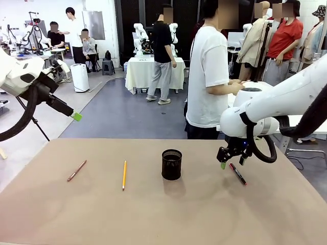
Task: Place the pens into the pen holder.
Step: Pick up a writing instrument from the table and place it into the Pen holder.
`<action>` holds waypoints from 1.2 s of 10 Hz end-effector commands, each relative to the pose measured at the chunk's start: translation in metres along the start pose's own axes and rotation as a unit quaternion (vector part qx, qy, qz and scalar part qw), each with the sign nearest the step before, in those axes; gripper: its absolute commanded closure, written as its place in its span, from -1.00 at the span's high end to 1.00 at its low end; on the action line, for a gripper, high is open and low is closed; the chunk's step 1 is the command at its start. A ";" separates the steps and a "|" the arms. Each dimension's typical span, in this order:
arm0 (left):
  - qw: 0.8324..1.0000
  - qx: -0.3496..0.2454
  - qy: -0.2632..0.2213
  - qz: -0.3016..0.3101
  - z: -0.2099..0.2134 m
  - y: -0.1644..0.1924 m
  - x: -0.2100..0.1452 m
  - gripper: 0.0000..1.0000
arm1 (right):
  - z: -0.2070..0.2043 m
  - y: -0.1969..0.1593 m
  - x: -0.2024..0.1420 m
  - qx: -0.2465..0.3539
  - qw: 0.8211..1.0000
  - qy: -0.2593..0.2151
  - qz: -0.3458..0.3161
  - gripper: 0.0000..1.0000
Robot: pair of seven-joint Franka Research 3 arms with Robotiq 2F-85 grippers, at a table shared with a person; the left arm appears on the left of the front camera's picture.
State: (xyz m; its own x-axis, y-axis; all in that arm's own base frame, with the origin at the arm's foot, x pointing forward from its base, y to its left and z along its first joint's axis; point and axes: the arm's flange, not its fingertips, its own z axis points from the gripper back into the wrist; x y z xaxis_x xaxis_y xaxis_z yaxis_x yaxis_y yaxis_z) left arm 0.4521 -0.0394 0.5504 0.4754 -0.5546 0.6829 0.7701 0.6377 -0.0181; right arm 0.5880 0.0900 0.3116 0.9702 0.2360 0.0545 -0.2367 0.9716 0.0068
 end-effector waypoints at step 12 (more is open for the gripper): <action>1.000 0.000 -0.004 0.000 0.001 -0.001 -0.001 1.00 | -0.013 -0.028 -0.004 0.019 1.000 0.005 -0.007 -0.66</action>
State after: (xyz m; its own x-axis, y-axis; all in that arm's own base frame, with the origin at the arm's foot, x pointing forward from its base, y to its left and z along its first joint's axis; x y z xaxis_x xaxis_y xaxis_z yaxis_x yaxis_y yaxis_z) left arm 0.4521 -0.0394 0.5504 0.4754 -0.5546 0.6829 0.7701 0.6377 -0.0181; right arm 0.5881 0.0628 0.2979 0.9772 0.2087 0.0399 -0.2094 0.9777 0.0157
